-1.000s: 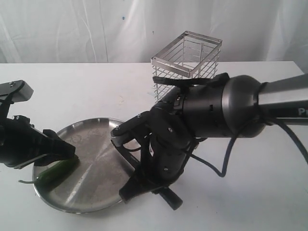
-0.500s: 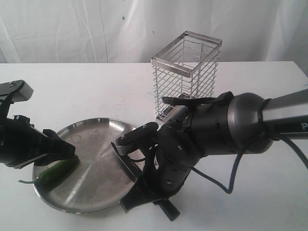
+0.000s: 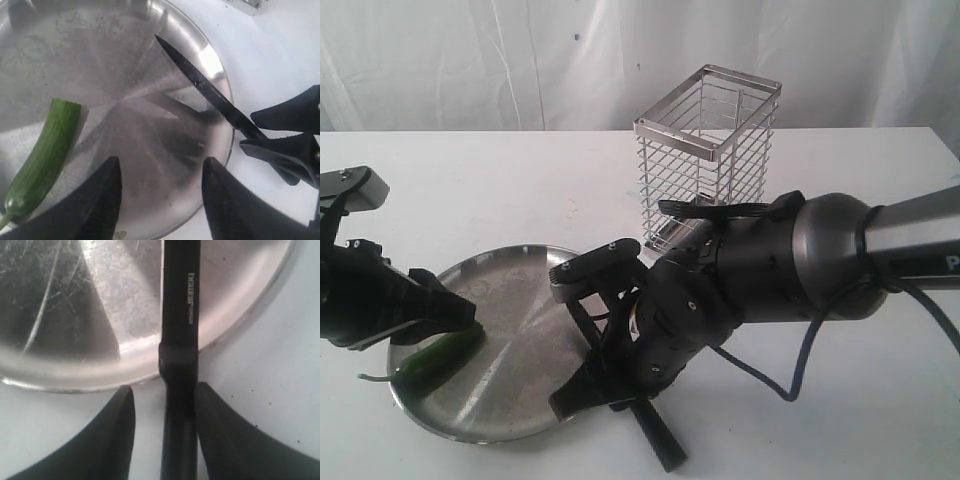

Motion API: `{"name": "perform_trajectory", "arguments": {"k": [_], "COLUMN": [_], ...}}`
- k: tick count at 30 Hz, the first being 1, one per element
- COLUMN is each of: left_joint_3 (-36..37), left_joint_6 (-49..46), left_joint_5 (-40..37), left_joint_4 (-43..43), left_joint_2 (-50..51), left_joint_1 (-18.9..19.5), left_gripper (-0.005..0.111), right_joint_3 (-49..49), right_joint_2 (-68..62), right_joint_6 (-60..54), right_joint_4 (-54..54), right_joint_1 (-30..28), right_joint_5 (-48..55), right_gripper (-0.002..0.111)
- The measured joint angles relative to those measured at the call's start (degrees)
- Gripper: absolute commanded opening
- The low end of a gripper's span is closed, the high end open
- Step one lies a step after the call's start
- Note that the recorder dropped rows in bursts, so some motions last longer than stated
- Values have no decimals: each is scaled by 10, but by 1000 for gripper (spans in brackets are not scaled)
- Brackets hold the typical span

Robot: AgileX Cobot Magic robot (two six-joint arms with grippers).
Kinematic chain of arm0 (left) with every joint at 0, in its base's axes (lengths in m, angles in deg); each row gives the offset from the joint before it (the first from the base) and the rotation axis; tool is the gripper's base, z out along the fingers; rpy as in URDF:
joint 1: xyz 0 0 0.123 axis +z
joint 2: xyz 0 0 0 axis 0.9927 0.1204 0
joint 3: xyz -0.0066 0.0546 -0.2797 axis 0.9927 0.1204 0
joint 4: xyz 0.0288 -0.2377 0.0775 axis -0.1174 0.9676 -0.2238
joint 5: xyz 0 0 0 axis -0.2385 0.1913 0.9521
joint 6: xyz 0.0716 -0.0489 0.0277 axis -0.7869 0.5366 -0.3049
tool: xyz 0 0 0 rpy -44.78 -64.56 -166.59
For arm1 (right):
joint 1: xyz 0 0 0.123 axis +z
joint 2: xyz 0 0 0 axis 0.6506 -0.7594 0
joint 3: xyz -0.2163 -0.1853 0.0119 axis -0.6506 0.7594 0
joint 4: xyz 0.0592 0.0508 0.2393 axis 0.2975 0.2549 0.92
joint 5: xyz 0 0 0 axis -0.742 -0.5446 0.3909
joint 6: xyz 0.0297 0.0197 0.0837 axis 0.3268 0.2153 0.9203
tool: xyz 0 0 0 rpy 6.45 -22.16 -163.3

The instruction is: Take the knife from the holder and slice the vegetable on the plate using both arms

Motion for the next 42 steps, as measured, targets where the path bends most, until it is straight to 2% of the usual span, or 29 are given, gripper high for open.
{"name": "perform_trajectory", "arguments": {"k": [5, 9, 17, 19, 21, 22, 24, 25, 27, 32, 37, 42], "left_joint_3": [0, 0, 0, 0, 0, 0, 0, 0, 0, 0, 0, 0], "left_joint_6": [0, 0, 0, 0, 0, 0, 0, 0, 0, 0, 0, 0], "left_joint_5": [-1, -1, -3, -4, -7, -8, -11, -13, -14, -18, -15, -11], "left_joint_4": [-6, -8, -10, -10, -10, -10, -10, -12, -14, -18, -21, -23], "left_joint_2": [0, 0, 0, 0, 0, 0, 0, 0, 0, 0, 0, 0], "left_joint_1": [0, 0, 0, 0, 0, 0, 0, 0, 0, 0, 0, 0], "left_gripper": [53, 53, 53, 53, 53, 53, 53, 53, 53, 53, 53, 53], "right_joint_3": [0, 2, 35, 60, 85, 93, 95, 95, 96, 96, 96, 96], "right_joint_2": [0, 8, 56, 75, 93, 101, 103, 103, 103, 82, 79, 77], "right_joint_6": [0, -8, -56, -130, -265, -385, -543, -600, -669, -760, -763, -763], "right_joint_4": [-3, -3, 6, 50, 160, 254, 396, 453, 500, 541, 553, 611], "right_joint_1": [0, 0, -38, -58, -84, -109, -152, -169, -209, -273, -275, -275], "right_joint_5": [8, 21, 19, 20, 26, 47, 107, 141, 185, 245, 206, 197], "right_gripper": [38, 43, 46, 46, 46, 46, 46, 46, 46, 45, 45, 45]}}
